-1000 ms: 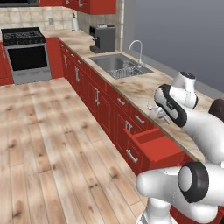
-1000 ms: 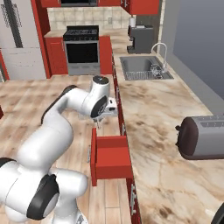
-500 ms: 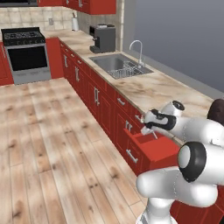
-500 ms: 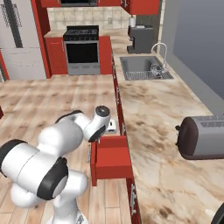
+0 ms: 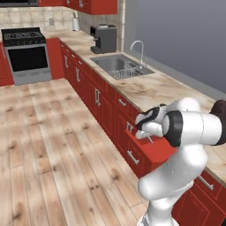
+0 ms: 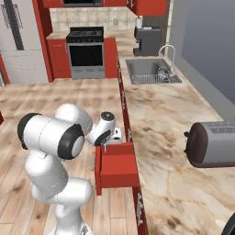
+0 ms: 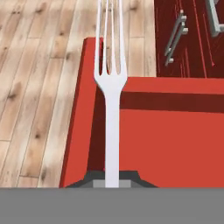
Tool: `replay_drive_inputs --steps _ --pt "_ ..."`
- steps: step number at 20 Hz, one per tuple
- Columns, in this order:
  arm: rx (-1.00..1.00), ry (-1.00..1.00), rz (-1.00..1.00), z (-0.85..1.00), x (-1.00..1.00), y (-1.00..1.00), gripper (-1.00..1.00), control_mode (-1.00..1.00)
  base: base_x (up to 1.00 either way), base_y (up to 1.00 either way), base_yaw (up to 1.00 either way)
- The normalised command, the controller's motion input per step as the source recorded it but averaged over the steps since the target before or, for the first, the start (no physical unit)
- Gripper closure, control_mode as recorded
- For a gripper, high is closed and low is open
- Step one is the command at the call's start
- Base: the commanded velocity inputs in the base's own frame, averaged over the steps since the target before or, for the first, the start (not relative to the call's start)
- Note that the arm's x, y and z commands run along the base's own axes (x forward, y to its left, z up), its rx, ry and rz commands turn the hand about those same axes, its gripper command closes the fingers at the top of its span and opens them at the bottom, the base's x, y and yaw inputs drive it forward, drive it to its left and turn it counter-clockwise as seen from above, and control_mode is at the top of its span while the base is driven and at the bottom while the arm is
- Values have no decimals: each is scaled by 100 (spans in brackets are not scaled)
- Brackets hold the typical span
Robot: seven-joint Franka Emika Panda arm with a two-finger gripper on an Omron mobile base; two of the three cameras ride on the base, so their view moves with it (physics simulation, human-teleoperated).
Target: Pick up the metallic utensils from the counter and place them in the open drawer. Make sure not to pick up any wooden utensils.
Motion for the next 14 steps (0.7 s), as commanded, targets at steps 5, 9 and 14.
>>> replay_drive_inputs --steps 5,9,14 --pt "0 37 -1 -77 56 0 100 -100 0 0 0" --pt "0 23 0 -64 48 -2 100 -100 0 0 0" --pt "0 11 0 -64 46 -1 100 -100 0 0 0"
